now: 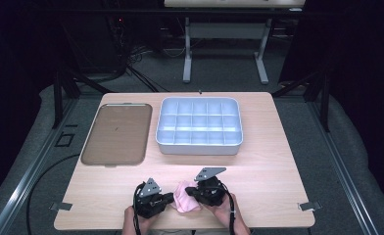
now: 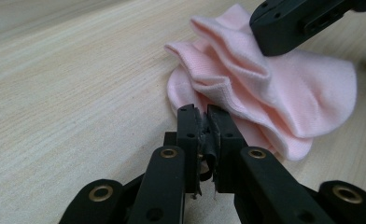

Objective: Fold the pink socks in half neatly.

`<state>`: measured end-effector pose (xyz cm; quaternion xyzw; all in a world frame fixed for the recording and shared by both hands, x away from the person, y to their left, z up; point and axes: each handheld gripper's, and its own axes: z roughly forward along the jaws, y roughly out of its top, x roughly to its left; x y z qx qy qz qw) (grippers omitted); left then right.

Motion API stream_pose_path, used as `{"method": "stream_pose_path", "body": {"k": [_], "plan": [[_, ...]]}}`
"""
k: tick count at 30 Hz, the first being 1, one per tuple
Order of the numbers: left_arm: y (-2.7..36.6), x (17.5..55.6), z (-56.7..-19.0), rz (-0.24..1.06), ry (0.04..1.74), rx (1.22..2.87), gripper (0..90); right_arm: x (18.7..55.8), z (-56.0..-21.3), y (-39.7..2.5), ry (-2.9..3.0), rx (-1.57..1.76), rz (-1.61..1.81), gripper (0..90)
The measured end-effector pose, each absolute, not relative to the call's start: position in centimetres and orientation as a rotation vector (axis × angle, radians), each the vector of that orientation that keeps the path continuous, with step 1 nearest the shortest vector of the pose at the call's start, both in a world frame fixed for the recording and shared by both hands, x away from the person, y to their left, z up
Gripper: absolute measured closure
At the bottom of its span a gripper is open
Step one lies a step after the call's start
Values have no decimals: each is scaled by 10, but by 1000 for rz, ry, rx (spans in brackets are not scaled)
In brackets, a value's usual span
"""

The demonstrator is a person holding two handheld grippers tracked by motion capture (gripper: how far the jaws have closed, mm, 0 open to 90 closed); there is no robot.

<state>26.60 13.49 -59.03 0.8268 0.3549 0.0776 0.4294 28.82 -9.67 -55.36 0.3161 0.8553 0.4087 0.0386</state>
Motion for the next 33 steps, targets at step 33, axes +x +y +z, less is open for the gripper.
{"method": "stream_pose_path", "body": {"k": [33], "plan": [[153, 257, -566, 226, 905, 1930, 816, 293, -565, -77, 2674, 848, 1231, 653]]}}
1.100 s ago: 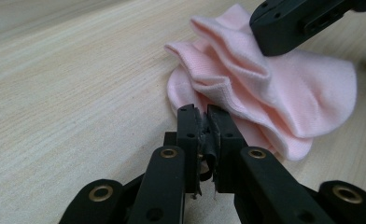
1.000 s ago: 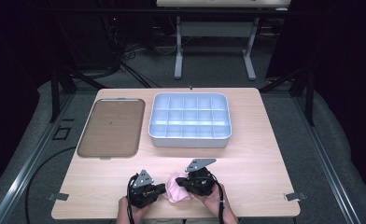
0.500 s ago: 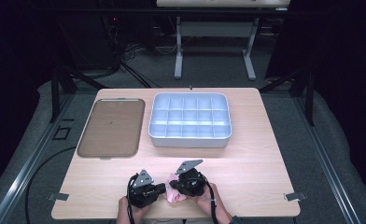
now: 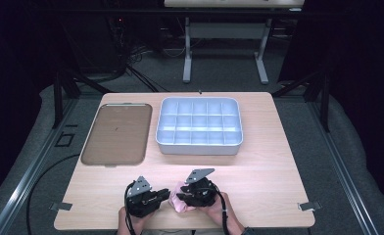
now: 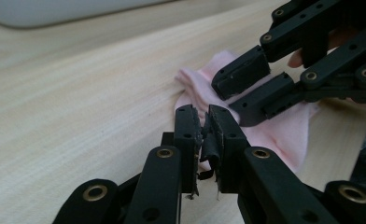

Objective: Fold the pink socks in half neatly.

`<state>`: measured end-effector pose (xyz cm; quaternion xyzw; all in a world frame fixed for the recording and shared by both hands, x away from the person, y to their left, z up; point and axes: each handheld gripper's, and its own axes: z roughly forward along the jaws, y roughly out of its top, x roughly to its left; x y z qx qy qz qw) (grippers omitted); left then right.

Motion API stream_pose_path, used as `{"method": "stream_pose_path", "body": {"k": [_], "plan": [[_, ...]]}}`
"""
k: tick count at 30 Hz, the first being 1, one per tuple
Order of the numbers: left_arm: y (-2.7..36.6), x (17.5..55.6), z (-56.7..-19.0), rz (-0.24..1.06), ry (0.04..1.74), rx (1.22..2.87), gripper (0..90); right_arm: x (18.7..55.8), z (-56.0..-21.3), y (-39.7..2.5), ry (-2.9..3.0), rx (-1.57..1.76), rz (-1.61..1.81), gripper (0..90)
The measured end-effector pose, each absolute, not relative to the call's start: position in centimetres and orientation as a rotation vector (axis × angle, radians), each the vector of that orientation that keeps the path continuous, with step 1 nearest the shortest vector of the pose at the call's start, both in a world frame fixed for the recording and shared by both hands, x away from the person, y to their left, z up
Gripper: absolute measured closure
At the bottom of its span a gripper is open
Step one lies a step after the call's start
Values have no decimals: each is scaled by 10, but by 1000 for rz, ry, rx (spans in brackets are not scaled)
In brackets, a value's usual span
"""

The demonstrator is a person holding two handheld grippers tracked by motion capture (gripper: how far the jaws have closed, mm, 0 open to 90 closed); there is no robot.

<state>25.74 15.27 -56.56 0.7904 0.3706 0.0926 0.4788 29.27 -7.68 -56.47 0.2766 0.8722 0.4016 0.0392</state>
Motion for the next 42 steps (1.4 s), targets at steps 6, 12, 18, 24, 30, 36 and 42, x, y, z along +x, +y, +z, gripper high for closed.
{"method": "stream_pose_path", "body": {"k": [6, 12, 18, 24, 30, 36, 42], "plan": [[137, 255, -545, 243, 819, 1955, 807, 289, -543, -110, 2550, 925, 1380, 566], [110, 264, -548, 249, 764, 2074, 820, 289, -549, -125, 2538, 1037, 1295, 518], [114, 269, -570, 231, 839, 2111, 891, 284, -563, -130, 2528, 1165, 1284, 448], [117, 266, -580, 230, 828, 2101, 897, 281, -571, -128, 2523, 1218, 1299, 480], [119, 267, -584, 221, 816, 2086, 897, 282, -579, -126, 2576, 1255, 1287, 551], [120, 265, -587, 238, 810, 2056, 898, 282, -583, -127, 2599, 1257, 1296, 717], [121, 266, -587, 223, 821, 2042, 898, 284, -584, -126, 2634, 1249, 1287, 827]]}}
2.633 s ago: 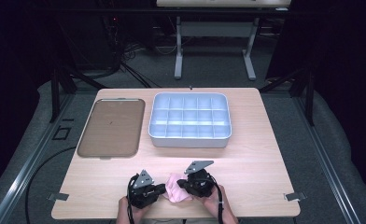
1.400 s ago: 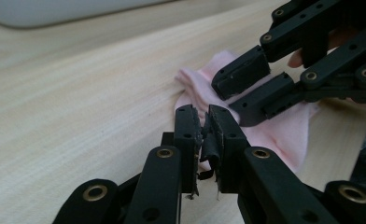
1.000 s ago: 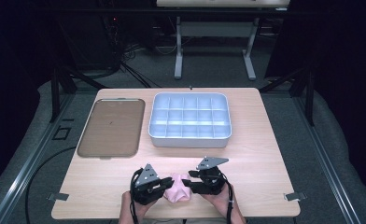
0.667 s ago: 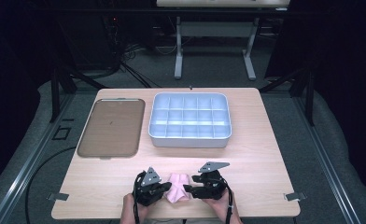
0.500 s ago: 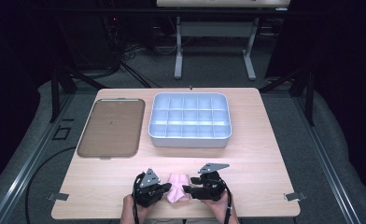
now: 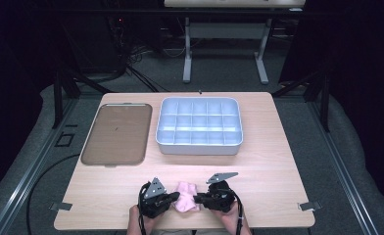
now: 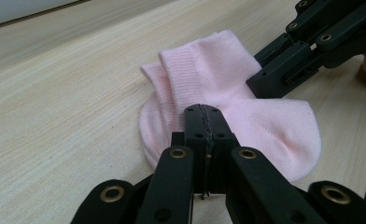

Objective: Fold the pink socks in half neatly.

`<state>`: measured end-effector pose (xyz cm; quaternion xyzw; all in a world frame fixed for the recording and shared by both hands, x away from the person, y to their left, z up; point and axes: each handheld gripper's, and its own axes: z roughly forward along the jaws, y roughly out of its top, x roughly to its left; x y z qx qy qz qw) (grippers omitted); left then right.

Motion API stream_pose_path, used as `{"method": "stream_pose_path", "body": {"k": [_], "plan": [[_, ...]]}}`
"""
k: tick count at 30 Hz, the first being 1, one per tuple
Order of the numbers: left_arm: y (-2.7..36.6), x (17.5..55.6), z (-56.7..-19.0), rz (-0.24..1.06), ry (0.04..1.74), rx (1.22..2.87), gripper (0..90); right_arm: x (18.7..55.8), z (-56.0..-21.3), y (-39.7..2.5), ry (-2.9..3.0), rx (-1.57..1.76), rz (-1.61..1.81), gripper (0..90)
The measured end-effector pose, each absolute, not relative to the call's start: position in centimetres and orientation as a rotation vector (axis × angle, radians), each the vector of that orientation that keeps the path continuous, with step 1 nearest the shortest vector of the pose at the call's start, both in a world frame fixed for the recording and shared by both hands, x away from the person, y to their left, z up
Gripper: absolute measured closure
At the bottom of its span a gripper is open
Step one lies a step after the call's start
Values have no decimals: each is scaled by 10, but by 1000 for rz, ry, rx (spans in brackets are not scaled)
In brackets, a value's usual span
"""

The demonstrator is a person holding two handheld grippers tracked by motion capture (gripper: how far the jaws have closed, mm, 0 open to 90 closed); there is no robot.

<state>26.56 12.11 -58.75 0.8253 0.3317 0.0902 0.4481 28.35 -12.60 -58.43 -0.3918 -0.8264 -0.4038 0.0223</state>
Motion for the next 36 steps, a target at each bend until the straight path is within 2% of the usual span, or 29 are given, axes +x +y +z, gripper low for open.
{"method": "stream_pose_path", "body": {"k": [11, 36], "plan": [[122, 266, -588, 233, 819, 2041, 898, 280, -584, -126, -2563, -1219, -1299, 849], [122, 266, -589, 227, 839, 2027, 898, 279, -557, -114, -2547, -1130, -1401, 844]]}}
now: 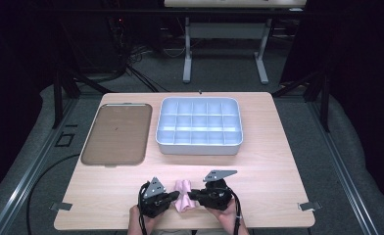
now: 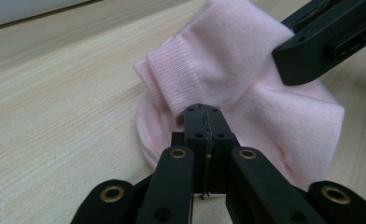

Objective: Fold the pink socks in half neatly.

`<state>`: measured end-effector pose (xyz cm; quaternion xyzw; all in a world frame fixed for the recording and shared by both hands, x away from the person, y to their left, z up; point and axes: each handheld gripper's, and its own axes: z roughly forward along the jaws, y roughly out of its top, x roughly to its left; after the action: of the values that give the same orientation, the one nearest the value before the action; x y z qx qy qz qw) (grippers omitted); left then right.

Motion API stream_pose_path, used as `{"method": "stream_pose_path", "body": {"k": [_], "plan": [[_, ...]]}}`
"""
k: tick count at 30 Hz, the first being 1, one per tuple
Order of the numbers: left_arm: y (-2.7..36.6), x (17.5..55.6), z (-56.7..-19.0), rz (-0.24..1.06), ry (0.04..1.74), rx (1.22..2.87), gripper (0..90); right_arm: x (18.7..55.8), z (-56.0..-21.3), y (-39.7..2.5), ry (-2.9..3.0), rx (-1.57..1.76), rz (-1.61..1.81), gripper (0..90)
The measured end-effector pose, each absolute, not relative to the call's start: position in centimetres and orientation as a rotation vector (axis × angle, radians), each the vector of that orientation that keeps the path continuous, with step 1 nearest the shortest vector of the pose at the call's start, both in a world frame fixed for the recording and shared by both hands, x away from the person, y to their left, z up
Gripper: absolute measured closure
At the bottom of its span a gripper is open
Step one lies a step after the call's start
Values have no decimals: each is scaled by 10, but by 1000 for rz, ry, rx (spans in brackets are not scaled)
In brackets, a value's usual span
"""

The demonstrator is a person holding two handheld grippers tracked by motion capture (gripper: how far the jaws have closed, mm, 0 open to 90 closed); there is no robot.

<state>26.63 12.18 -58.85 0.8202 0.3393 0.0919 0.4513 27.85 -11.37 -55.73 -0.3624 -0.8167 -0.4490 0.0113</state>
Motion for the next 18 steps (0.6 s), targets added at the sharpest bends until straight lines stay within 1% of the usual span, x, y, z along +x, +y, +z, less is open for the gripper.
{"method": "stream_pose_path", "body": {"k": [7, 10, 18], "plan": [[121, 266, -589, 227, 845, 2023, 898, 280, -556, -103, -2538, -1078, -1405, 847], [120, 265, -588, 252, 838, 2029, 898, 280, -556, -102, -2547, -1074, -1404, 849], [104, 269, -588, 217, 819, 2035, 897, 275, -551, -108, -2543, -1092, -1414, 849]]}}
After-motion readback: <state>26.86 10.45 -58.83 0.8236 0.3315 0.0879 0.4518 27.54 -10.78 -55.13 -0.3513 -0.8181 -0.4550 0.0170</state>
